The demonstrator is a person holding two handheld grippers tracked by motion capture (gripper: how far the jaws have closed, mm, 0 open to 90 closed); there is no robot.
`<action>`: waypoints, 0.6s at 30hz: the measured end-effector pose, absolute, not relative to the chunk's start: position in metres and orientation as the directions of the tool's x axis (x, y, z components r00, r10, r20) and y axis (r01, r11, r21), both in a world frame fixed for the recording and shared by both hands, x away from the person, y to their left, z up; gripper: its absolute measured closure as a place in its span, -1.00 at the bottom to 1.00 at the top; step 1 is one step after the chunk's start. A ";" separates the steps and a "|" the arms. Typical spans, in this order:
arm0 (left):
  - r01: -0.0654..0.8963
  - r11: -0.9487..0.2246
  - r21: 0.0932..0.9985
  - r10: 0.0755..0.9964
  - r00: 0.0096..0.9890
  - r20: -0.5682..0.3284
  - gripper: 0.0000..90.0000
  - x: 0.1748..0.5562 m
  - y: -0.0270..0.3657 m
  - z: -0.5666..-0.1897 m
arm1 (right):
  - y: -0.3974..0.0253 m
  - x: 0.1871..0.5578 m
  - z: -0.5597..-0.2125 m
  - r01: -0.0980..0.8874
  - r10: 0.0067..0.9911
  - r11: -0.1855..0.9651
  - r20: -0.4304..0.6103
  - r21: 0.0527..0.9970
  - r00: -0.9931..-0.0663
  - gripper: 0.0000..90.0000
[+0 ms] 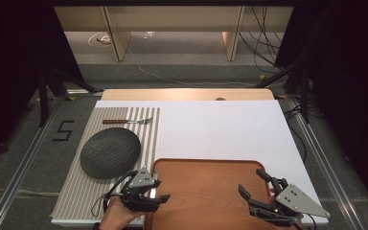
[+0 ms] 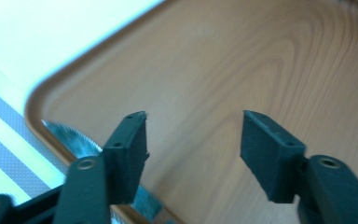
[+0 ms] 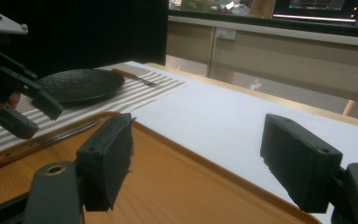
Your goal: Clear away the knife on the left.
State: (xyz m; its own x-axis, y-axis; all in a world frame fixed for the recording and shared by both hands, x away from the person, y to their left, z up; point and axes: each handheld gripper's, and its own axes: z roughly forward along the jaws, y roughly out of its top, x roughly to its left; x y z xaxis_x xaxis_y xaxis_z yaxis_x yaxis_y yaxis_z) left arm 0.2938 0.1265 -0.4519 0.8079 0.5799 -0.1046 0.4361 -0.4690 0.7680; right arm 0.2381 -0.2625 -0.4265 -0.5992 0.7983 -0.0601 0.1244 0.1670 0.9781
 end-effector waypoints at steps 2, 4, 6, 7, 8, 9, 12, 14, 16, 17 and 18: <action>0.416 -0.442 0.795 0.578 0.810 -0.102 -0.22 0.293 0.128 -0.449 | -0.263 0.238 -0.427 0.125 0.798 0.167 -0.060 0.978 -0.599 -0.41; 0.403 -0.439 0.803 0.575 0.813 -0.093 -0.32 0.293 0.129 -0.448 | -0.263 0.238 -0.427 0.125 0.798 0.166 -0.059 0.978 -0.600 -0.41; 0.379 -0.427 0.821 0.582 0.810 -0.072 -0.36 0.291 0.130 -0.446 | -0.263 0.238 -0.427 0.125 0.798 0.166 -0.059 0.978 -0.600 -0.41; 0.372 -0.408 0.834 0.587 0.806 -0.073 -0.37 0.291 0.130 -0.446 | -0.263 0.238 -0.427 0.125 0.798 0.166 -0.059 0.978 -0.600 -0.41; 0.363 -0.394 0.844 0.589 0.805 -0.071 -0.40 0.290 0.132 -0.444 | -0.262 0.238 -0.426 0.125 0.798 0.165 -0.058 0.978 -0.600 -0.41; 0.352 -0.382 0.854 0.592 0.803 -0.067 -0.42 0.290 0.133 -0.443 | -0.262 0.238 -0.426 0.125 0.799 0.165 -0.058 0.978 -0.599 -0.41; 0.327 -0.316 0.891 0.589 0.804 -0.087 -0.42 0.288 0.139 -0.439 | -0.262 0.238 -0.426 0.125 0.799 0.164 -0.057 0.979 -0.599 -0.41; 0.317 -0.291 0.903 0.578 0.810 -0.098 -0.44 0.288 0.141 -0.437 | -0.262 0.238 -0.426 0.126 0.798 0.164 -0.057 0.978 -0.599 -0.41; 0.299 -0.294 0.908 0.572 0.816 -0.084 -0.48 0.287 0.143 -0.436 | -0.262 0.238 -0.426 0.125 0.798 0.165 -0.058 0.978 -0.601 -0.41; 0.291 -0.291 0.911 0.568 0.819 -0.080 -0.49 0.286 0.143 -0.436 | -0.262 0.238 -0.426 0.125 0.797 0.165 -0.058 0.978 -0.601 -0.41; 0.281 -0.283 0.917 0.562 0.823 -0.079 -0.49 0.285 0.144 -0.435 | -0.262 0.238 -0.426 0.125 0.797 0.164 -0.057 0.979 -0.601 -0.41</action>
State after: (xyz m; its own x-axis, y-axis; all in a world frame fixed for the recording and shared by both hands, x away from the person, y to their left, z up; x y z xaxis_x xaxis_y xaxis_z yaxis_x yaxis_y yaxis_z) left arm 0.2853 0.1436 -0.4351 0.8235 0.5619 -0.0787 0.2806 -0.2828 0.9172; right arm 0.2378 -0.2618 -0.4264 -0.6009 0.7973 -0.0574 0.1245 0.1643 0.9785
